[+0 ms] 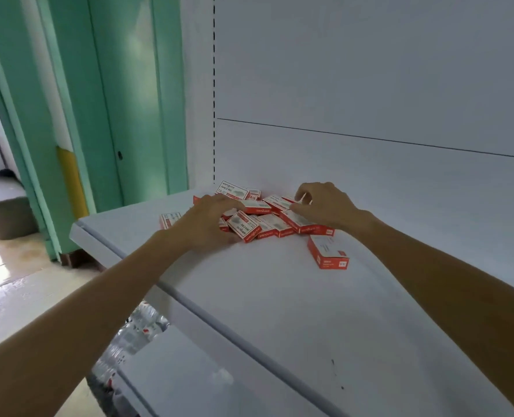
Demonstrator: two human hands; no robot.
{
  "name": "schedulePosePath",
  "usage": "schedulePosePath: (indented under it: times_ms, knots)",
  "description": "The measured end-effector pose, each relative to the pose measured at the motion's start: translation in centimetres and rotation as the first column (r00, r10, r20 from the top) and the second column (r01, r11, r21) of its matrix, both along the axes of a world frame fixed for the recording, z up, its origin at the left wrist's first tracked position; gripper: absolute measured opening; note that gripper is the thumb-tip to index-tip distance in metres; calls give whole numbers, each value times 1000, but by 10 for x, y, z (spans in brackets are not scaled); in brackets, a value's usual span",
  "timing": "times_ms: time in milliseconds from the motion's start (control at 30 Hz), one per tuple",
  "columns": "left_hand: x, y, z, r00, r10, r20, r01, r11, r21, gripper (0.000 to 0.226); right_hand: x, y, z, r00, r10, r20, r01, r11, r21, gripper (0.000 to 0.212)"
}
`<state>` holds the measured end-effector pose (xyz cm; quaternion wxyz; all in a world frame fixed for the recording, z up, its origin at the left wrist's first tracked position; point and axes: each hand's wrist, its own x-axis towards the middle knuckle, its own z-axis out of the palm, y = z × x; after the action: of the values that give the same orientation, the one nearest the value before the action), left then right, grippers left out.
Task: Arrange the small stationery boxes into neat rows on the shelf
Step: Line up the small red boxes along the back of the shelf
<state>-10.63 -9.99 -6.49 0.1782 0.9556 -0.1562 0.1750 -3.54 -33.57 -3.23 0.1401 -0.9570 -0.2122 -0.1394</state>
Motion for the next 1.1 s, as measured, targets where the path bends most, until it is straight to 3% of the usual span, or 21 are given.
schedulePosePath:
  times_ms: [133, 300, 500, 767, 900, 1100]
  knots:
    - [28, 3, 0, 994, -106, -20, 106, 994, 4, 62, 4, 4, -12, 999, -35, -13, 32, 980, -195, 44]
    - [55, 2, 7, 962, -272, -5, 272, 962, 33, 55, 9, 19, -17, 993, -84, -82, 82, 996, -35, 36]
    - [74, -2, 5, 930, -367, -19, 367, 927, 75, 54, -2, 29, -19, 963, -222, -151, 228, 974, 19, 40]
    - [66, 1, 8, 852, -523, 17, 523, 852, -9, 48, -35, 43, -12, 933, -359, -8, 357, 925, 132, 37]
    - [63, -16, 13, 838, -544, 38, 546, 835, -66, 49, -67, 22, -5, 898, -439, -31, 438, 883, 171, 40]
    - [33, -82, 22, 720, -694, -16, 691, 719, -72, 44, -134, -41, -2, 778, -623, -75, 627, 768, 133, 35]
